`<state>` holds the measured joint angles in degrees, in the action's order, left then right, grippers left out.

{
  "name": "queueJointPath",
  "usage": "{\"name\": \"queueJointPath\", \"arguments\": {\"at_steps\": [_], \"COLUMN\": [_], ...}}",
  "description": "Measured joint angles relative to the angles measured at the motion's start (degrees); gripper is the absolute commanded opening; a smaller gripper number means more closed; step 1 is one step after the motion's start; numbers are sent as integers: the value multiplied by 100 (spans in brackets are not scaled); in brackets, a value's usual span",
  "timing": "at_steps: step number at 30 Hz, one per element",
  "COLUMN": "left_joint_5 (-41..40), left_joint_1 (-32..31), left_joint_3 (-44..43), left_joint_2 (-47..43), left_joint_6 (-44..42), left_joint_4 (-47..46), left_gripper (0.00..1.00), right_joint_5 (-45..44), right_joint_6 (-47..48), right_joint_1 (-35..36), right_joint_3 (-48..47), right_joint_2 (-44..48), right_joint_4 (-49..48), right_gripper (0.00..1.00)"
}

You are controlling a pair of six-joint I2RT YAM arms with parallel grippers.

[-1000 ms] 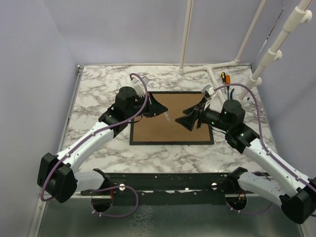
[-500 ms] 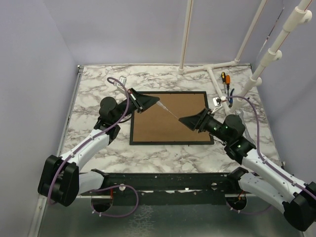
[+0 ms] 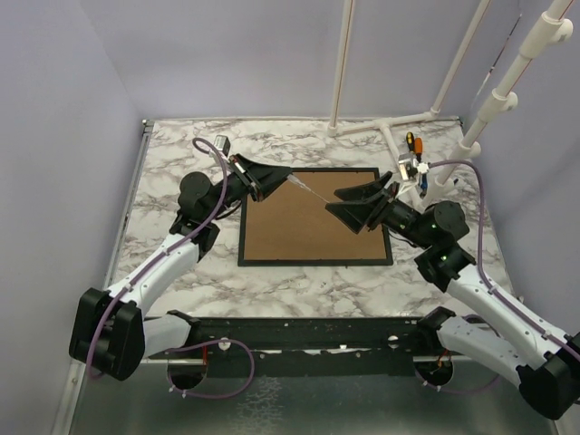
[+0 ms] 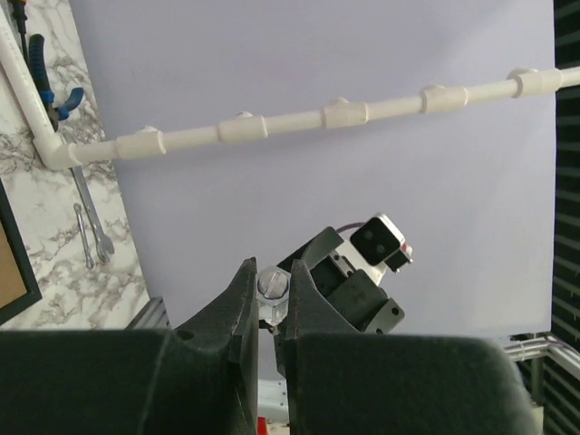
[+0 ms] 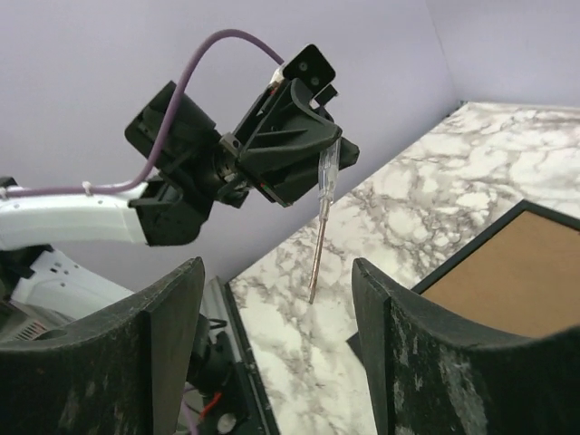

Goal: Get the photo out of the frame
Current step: Adjust the screwdriver.

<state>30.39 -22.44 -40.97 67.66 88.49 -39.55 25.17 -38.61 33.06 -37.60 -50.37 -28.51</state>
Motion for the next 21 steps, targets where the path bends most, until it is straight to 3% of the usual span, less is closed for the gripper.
{"name": "queueJointPath", "arguments": {"at_steps": [9, 14, 21], "left_joint_5": [-372, -638, -734], "left_joint_1": [0, 0, 0], "left_joint_3": [-203, -442, -590], "left_joint_2": [-50, -92, -177], "left_joint_6": [581, 730, 728], "left_joint_4": [1054, 1886, 2277], "left_gripper": [0, 0, 0], "right_joint_5": [68, 70, 81], "right_joint_6": [1475, 1757, 1797], "right_joint_1": [0, 0, 0], "right_joint_3": [-323, -424, -680], "right_joint_2": [-162, -391, -785], "right_joint_4": [474, 595, 774], "right_gripper": [60, 51, 41]}}
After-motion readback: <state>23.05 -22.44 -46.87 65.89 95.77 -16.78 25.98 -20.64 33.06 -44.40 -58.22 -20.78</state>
